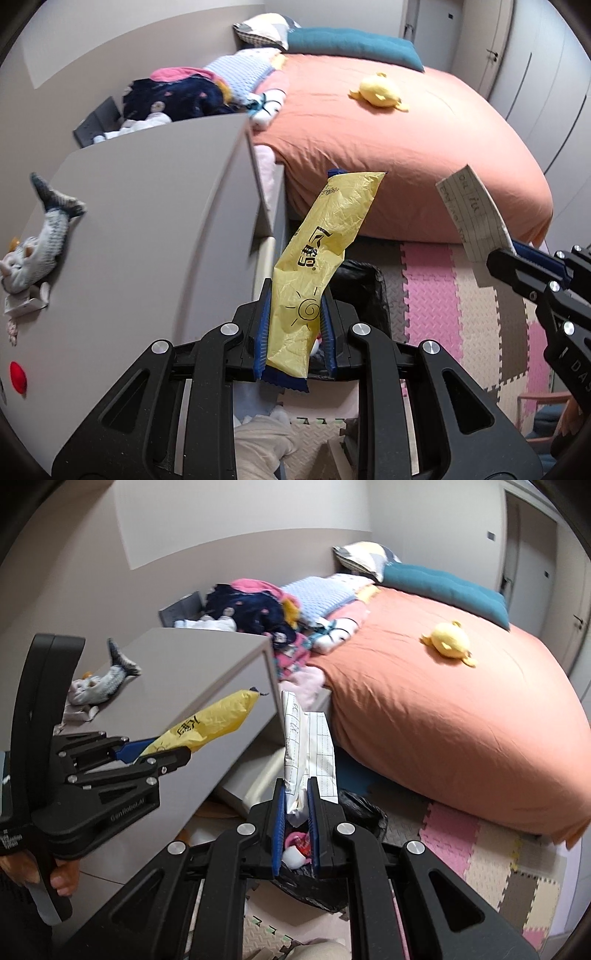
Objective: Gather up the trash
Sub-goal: 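Carry the yellow wrapper and paper slip in both tools over the black bin, then open both tools to drop the wrapper and paper slip into the bin, then move both open tools back over the desk toward the cat plush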
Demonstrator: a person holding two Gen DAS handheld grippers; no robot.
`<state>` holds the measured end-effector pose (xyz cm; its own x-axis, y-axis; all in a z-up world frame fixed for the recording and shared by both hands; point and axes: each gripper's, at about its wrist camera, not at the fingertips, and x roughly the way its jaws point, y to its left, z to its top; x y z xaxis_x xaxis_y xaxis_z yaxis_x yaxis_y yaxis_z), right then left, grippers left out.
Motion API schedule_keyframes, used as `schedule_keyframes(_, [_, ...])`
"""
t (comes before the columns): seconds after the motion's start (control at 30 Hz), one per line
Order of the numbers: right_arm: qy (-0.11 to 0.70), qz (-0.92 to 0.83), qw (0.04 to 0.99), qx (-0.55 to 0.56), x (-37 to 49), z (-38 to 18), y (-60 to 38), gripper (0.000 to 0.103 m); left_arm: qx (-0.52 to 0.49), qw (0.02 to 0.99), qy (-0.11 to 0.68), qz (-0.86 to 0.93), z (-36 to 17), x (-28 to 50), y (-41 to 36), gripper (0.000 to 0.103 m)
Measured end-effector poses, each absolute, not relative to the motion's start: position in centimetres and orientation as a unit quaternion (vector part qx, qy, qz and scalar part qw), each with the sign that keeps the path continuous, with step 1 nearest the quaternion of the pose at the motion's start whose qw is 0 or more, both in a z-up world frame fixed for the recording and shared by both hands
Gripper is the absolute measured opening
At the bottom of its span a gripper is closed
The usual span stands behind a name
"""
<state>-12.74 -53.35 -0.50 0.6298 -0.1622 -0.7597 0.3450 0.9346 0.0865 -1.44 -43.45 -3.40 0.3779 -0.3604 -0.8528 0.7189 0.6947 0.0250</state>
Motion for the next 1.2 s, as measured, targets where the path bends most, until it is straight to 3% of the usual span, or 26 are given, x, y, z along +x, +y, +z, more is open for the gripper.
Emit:
schedule_keyframes(0.13, [0.409,-0.155,0.89,0.127,-12.7,-1.2,-54.9,0.012,0.209,0.798,0.452,-0.339,-4.3,-1.7,-44.5,0.025])
schedule_keyframes(0.17, [0.408,-0.158,0.889,0.135,-12.7,-1.3,-55.4,0.021,0.211,0.796,0.453,-0.342,-4.4,-1.8,-44.7,0.032])
schedule_keyframes(0.2, [0.409,-0.161,0.887,0.141,-12.7,-1.4,-55.8,0.03,0.212,0.794,0.455,-0.343,-4.5,-1.9,-44.8,0.054])
schedule_keyframes(0.23, [0.405,-0.172,0.885,0.15,-12.7,-1.4,-56.4,0.059,0.214,0.793,0.457,-0.342,-4.6,-1.8,-44.9,0.072])
schedule_keyframes(0.27, [0.399,-0.182,0.885,0.155,-12.7,-1.3,-56.7,0.085,0.214,0.796,0.453,-0.34,-4.5,-1.9,-45.0,0.098])
schedule_keyframes(0.37, [0.387,-0.195,0.886,0.165,-12.4,-0.9,-57.8,0.101,0.225,0.811,0.428,-0.329,-4.1,-2.1,-45.2,0.097])
schedule_keyframes(1.2, [0.378,-0.2,0.888,0.168,-10.1,0.8,-57.7,0.101,0.217,0.812,0.436,-0.321,-3.0,-0.3,-42.8,0.097])
